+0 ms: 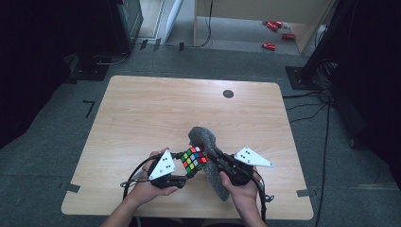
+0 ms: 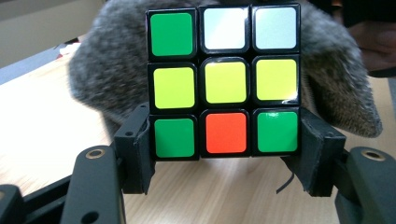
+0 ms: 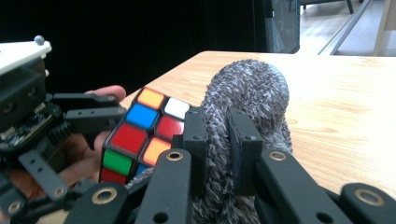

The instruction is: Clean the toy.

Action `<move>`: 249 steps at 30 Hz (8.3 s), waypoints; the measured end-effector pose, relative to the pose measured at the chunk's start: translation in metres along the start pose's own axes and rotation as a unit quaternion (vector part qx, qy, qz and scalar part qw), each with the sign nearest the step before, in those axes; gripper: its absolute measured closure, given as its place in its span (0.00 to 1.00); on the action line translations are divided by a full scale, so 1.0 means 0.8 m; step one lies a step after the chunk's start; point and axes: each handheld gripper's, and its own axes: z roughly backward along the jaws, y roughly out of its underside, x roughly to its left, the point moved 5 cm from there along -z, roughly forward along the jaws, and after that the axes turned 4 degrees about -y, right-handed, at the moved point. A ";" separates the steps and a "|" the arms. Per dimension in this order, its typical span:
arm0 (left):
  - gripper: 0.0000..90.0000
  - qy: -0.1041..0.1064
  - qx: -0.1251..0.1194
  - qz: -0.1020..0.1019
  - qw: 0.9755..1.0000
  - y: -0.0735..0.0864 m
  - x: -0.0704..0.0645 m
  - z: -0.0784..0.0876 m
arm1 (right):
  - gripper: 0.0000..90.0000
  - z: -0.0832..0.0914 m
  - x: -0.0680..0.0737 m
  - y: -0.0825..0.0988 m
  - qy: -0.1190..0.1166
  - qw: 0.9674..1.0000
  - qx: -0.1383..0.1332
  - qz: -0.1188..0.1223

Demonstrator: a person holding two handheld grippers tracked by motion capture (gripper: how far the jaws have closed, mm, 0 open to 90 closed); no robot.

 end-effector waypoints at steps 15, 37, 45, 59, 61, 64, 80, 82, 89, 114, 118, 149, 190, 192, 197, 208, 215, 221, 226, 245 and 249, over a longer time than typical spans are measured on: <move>0.39 0.004 0.009 0.004 1.000 0.004 -0.005 -0.007 | 0.90 -0.005 0.008 0.003 -0.004 1.000 -0.004 0.011; 0.39 0.021 0.007 0.019 1.000 0.006 -0.005 -0.010 | 0.90 -0.006 0.012 0.004 -0.013 1.000 -0.001 0.005; 0.39 0.029 0.013 0.000 1.000 0.006 -0.017 -0.014 | 0.90 -0.006 0.015 0.002 -0.017 1.000 -0.007 0.012; 0.39 0.038 0.014 0.018 0.999 0.007 -0.020 -0.020 | 0.90 -0.006 0.022 -0.002 -0.025 1.000 -0.016 0.007; 0.39 0.031 0.010 0.026 0.999 0.007 -0.013 -0.016 | 0.90 -0.006 0.011 0.003 -0.011 1.000 -0.009 -0.002; 0.39 0.020 0.006 0.038 0.999 0.006 -0.002 -0.011 | 0.90 -0.005 0.007 0.005 -0.012 1.000 -0.001 -0.011; 0.39 0.029 -0.016 0.040 0.999 0.001 -0.002 -0.005 | 0.91 -0.004 -0.001 0.006 -0.011 0.999 -0.019 -0.035; 0.39 0.031 -0.012 0.037 0.999 0.002 -0.005 -0.007 | 0.90 -0.003 0.007 0.002 -0.017 0.999 -0.023 -0.031; 0.39 0.040 -0.026 0.030 0.998 -0.003 -0.009 -0.004 | 0.91 0.001 0.022 -0.008 -0.040 0.998 -0.045 -0.027; 0.39 0.052 -0.014 0.024 0.998 -0.001 -0.018 -0.009 | 0.91 0.000 0.029 -0.010 -0.054 0.997 -0.046 -0.031; 0.39 0.044 -0.020 0.030 0.998 -0.003 -0.011 -0.004 | 0.91 0.000 0.010 -0.002 -0.033 0.998 -0.040 -0.041; 0.39 0.059 -0.109 0.176 0.977 -0.012 0.053 0.035 | 0.90 -0.011 0.024 0.017 -0.130 0.990 -0.034 0.030; 0.39 0.149 -0.094 0.176 0.969 -0.008 0.046 0.032 | 0.90 -0.001 0.022 0.008 -0.187 0.979 -0.030 0.069; 0.39 0.143 -0.090 0.176 0.970 -0.008 0.046 0.031 | 0.90 -0.003 0.022 0.011 -0.188 0.979 -0.023 0.074; 0.39 0.120 -0.086 0.181 0.972 -0.006 0.053 0.032 | 0.89 -0.011 0.031 0.023 -0.209 0.973 0.012 0.094; 0.39 0.100 -0.080 0.180 0.975 -0.003 0.059 0.034 | 0.88 -0.014 -0.066 0.055 0.001 0.985 0.150 0.080; 0.39 0.094 -0.075 0.179 0.976 -0.001 0.061 0.033 | 0.64 -0.006 -0.102 0.060 0.074 0.984 0.155 0.053; 0.39 0.086 -0.072 0.178 0.978 0.000 0.062 0.033 | 0.64 0.015 -0.091 0.027 0.107 0.989 0.082 0.061; 0.39 0.082 -0.063 0.174 0.979 0.003 0.058 0.029 | 0.77 0.007 -0.057 0.028 0.107 0.990 0.079 0.043; 0.39 0.071 -0.047 0.156 0.984 0.006 0.054 0.024 | 0.36 -0.038 -0.075 0.094 0.185 0.970 0.158 0.016; 0.39 0.072 -0.046 0.156 0.984 0.006 0.055 0.024 | 0.32 -0.036 -0.071 0.085 0.197 0.969 0.145 0.032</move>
